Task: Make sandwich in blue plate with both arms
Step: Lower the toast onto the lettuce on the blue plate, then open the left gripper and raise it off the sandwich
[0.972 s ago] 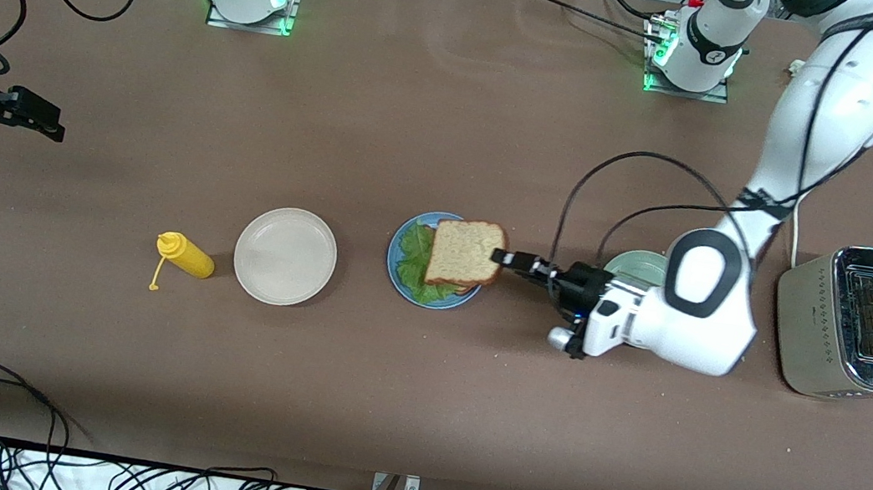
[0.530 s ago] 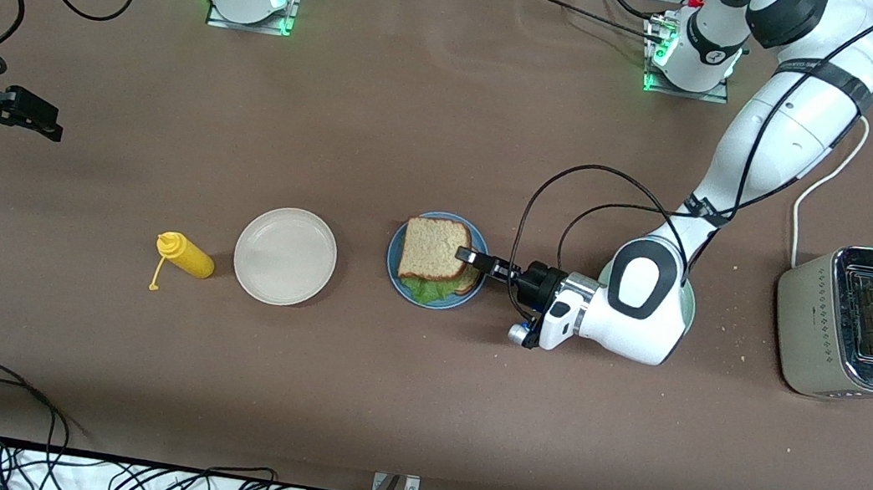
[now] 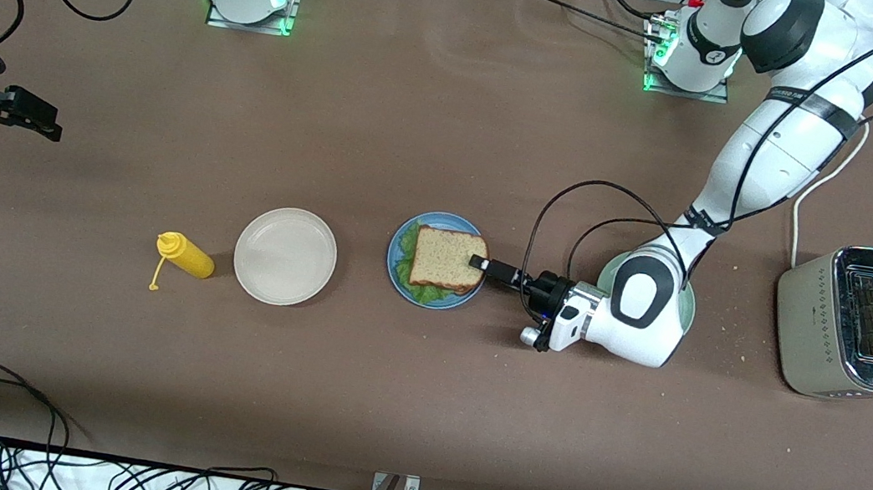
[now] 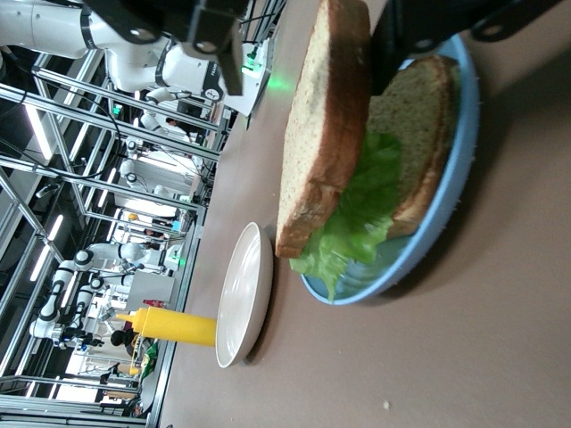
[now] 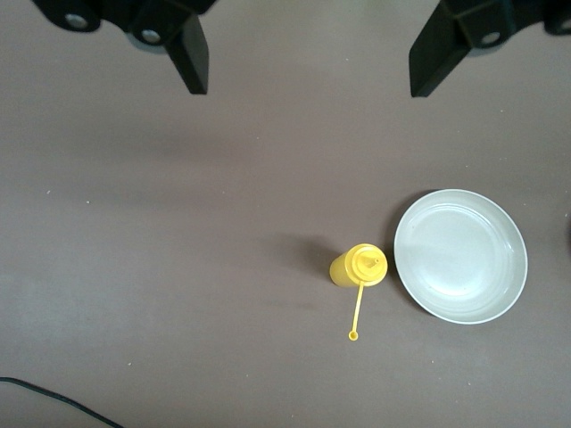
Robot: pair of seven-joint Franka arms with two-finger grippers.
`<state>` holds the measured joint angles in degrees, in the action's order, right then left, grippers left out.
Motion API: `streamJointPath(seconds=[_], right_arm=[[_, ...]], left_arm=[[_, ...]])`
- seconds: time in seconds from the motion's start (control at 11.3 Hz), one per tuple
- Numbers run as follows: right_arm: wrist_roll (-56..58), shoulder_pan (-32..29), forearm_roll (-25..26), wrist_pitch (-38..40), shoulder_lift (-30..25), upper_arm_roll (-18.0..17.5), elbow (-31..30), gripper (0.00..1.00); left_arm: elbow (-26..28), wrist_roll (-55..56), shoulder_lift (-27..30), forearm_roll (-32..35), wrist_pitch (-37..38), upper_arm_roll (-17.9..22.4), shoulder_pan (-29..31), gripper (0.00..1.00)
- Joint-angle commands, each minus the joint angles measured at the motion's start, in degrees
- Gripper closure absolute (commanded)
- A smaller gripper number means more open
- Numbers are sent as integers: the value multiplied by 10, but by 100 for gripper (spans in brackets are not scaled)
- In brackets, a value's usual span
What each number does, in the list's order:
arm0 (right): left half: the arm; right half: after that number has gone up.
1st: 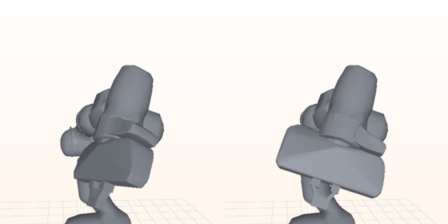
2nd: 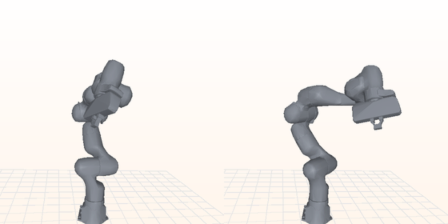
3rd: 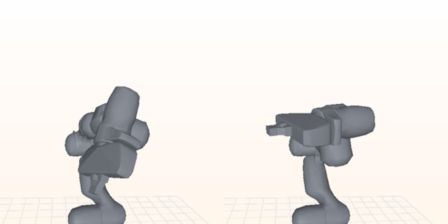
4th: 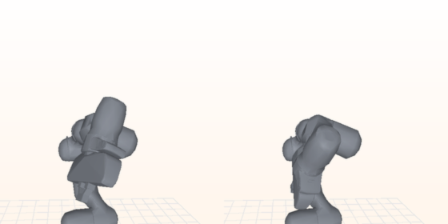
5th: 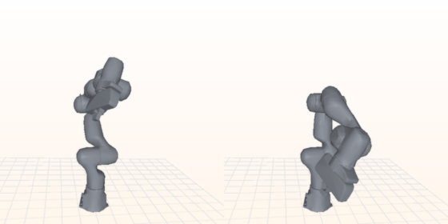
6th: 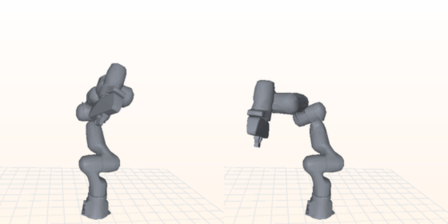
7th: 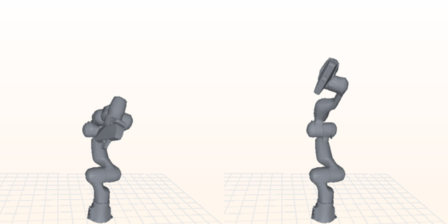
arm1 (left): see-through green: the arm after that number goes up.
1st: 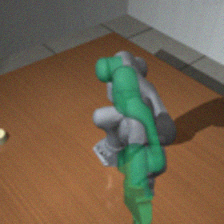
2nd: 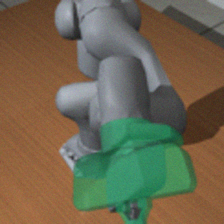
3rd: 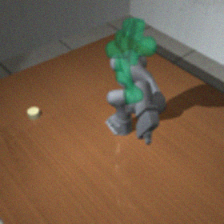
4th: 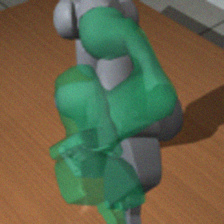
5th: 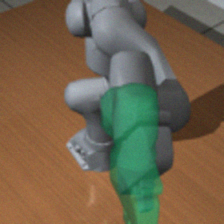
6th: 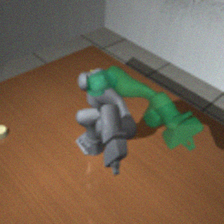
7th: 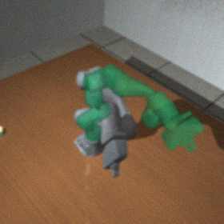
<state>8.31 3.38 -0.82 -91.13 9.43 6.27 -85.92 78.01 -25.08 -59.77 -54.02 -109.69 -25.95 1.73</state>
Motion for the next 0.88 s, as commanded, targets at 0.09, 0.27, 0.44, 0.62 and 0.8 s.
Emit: streamJointPath(seconds=[0.09,0.27,0.44,0.62,0.8], right_arm=[[-3,-4,-6,10,1,-1,9,0],[-3,-4,-6,10,1,-1,9,0],[-3,-4,-5,10,1,-1,9,0],[-3,-9,-6,10,2,-1,9,0],[-3,-9,-5,7,2,-1,9,0]], left_arm=[[-11,-14,25,110,4,17,5,0],[-14,-5,40,154,4,17,7,0],[-14,26,74,188,4,25,7,0],[-15,55,118,282,5,35,12,0],[-14,75,154,341,11,36,31,0]])
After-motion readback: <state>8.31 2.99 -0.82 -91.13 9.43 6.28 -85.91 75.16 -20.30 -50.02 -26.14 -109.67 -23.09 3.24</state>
